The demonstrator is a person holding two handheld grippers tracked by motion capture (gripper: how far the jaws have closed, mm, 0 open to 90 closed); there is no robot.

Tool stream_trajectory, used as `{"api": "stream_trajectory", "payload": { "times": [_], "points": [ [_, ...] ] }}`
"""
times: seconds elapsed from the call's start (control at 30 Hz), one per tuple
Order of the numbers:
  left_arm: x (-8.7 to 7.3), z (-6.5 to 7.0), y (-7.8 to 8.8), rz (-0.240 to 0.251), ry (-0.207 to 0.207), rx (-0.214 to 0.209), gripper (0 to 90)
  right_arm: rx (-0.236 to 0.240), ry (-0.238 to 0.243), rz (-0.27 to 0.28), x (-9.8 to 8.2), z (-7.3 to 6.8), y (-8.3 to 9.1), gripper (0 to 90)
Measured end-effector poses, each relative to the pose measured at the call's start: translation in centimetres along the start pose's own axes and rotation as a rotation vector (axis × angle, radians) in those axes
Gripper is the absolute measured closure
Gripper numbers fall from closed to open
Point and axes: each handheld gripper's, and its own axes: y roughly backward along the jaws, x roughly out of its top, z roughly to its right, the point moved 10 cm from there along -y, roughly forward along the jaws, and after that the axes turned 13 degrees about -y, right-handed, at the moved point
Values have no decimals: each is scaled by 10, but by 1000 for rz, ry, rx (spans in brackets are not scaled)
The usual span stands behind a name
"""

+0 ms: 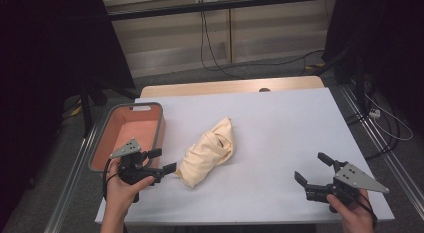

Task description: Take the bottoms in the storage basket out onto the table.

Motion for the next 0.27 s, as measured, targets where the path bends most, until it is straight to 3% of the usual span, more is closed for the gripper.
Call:
{"api": "stream_trajectory", "payload": {
  "times": [0.27],
  "points": [
    [-1,2,-2,-3,2,-7,104,0,-3,-5,-1,0,-2,35]
  ]
}}
